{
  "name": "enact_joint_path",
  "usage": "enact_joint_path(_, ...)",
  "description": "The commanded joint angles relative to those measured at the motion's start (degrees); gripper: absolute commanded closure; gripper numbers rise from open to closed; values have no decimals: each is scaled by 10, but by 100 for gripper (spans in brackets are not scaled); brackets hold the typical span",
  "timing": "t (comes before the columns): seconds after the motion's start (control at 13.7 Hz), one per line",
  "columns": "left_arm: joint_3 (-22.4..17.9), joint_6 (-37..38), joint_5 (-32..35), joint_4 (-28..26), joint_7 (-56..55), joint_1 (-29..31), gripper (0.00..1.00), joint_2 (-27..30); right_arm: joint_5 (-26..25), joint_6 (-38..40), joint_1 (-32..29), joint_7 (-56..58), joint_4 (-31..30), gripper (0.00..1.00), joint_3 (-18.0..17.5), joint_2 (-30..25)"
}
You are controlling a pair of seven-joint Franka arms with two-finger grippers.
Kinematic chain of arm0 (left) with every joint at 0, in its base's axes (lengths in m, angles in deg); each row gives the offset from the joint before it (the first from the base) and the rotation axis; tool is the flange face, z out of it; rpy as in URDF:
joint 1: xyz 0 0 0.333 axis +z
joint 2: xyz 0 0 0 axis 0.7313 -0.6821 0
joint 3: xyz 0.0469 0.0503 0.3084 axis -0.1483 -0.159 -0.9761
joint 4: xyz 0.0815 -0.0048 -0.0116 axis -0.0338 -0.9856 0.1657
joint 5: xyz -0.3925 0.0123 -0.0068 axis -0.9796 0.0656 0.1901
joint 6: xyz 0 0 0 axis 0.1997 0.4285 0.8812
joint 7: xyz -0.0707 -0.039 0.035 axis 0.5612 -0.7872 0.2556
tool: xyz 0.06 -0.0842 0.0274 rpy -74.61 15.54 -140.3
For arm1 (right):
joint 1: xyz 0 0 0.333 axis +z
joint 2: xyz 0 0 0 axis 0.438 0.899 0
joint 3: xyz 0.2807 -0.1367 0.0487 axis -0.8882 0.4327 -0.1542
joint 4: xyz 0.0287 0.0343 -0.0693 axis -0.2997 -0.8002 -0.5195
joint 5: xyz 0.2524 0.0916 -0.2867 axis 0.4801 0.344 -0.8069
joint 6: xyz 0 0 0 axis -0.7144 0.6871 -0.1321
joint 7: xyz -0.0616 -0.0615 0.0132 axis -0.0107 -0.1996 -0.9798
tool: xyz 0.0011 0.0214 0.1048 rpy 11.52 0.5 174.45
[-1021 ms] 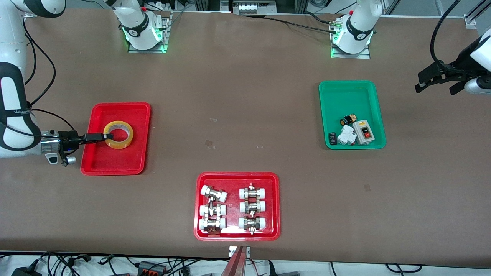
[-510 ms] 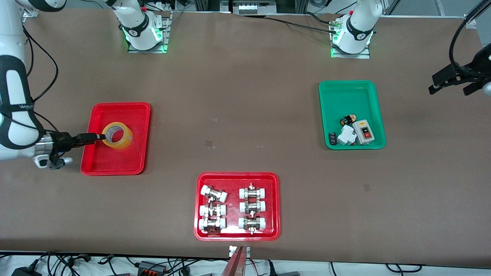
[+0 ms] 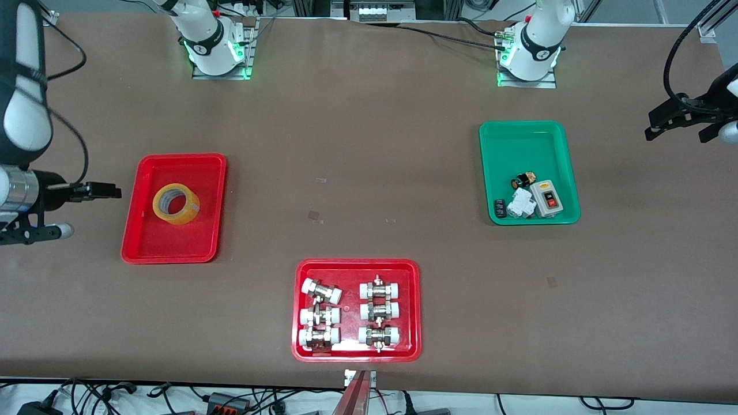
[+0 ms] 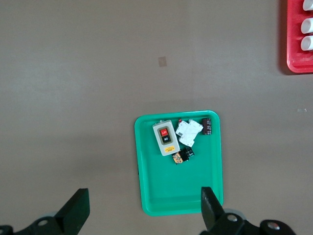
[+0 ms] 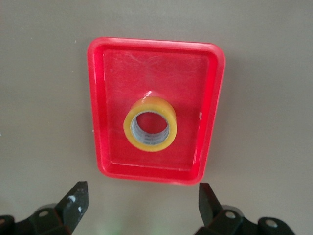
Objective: Left arm passes tape to right arm into tray
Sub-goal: 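Open the right gripper and raise it away from the tape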
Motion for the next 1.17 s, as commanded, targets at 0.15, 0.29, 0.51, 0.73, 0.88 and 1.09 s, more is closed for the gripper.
enact_joint_path(0.15,-2,11,9,15,14,5,0,-14,-23,22,11,-21,46,0,9,-26)
enact_joint_path(0.29,-2,11,9,15,14,5,0,-14,16,33,10,-31,47,0,10,-50)
enact_joint_path(0.51,2,13,9,16,7,5,0,-14,17,13,11,-50,48,0,10,-54)
enact_joint_path(0.73,5,12,9,16,9,4,0,-15,17,-43,18,-51,47,0,10,-61)
enact_joint_path(0.88,5,14,9,16,12,4,0,-14,14,-55,50,-49,47,0,45,-63)
enact_joint_path(1.09,5,14,8,16,12,5,0,-14,16,-64,64,-48,41,0,71,-80)
